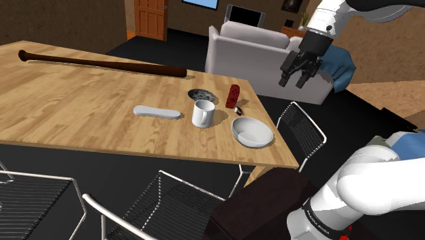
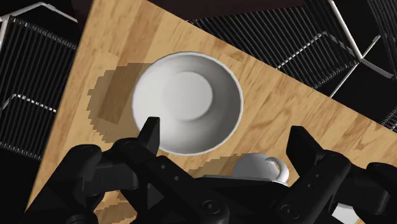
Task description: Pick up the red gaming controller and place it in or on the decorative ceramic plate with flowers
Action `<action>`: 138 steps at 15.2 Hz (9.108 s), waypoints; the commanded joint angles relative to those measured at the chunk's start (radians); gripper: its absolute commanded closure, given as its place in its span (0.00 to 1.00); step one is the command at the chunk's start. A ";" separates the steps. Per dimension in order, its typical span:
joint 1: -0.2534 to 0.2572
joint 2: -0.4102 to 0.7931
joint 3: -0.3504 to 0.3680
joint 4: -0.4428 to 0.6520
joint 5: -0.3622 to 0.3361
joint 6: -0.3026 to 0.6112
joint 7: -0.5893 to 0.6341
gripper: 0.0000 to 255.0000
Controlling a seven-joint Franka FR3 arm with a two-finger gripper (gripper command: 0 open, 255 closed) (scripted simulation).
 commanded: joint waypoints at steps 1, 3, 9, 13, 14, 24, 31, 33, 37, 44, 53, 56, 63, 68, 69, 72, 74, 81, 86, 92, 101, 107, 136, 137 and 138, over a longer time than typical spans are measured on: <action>0.000 0.000 0.000 0.000 0.000 0.000 0.000 0.00; -0.009 0.050 0.003 -0.013 -0.001 0.072 0.020 0.00; -0.035 0.225 0.008 -0.018 -0.007 0.279 0.079 0.00; -0.052 0.357 0.007 0.007 -0.012 0.403 0.119 0.00; -0.056 0.391 0.006 0.017 -0.014 0.432 0.129 0.00; -0.095 0.744 -0.012 0.182 -0.026 0.660 0.227 0.00; -0.120 0.993 -0.037 0.367 -0.023 0.752 0.289 0.00; -0.124 1.031 -0.041 0.400 -0.021 0.761 0.298 0.00; -0.126 1.067 -0.040 0.392 -0.016 0.804 0.294 0.00; -0.129 1.101 -0.038 0.389 -0.010 0.841 0.290 0.00; -0.129 1.101 -0.038 0.389 -0.010 0.841 0.290 1.00; -0.129 1.101 -0.038 0.389 -0.010 0.841 0.290 1.00; -0.131 1.001 -0.012 0.205 0.040 0.916 0.245 0.00; -0.131 0.976 0.002 0.118 0.078 0.973 0.213 0.00; -0.131 0.987 0.003 0.118 0.081 0.984 0.211 0.00; -0.132 1.023 0.007 0.120 0.090 1.018 0.204 0.00; -0.132 1.042 0.009 0.122 0.094 1.036 0.201 0.00; -0.132 1.042 0.009 0.122 0.094 1.035 0.201 0.00; -0.132 1.048 0.010 0.124 0.096 1.039 0.201 1.00; -0.131 1.032 0.007 0.124 0.091 1.023 0.204 1.00; -0.127 0.946 -0.001 0.150 0.066 0.913 0.226 1.00; -0.127 0.897 -0.003 0.177 0.053 0.837 0.239 1.00; -0.046 1.582 0.041 1.117 0.030 0.588 0.402 1.00; -0.046 1.587 0.042 1.112 0.030 0.598 0.402 1.00; -0.046 1.593 0.042 1.108 0.031 0.608 0.401 1.00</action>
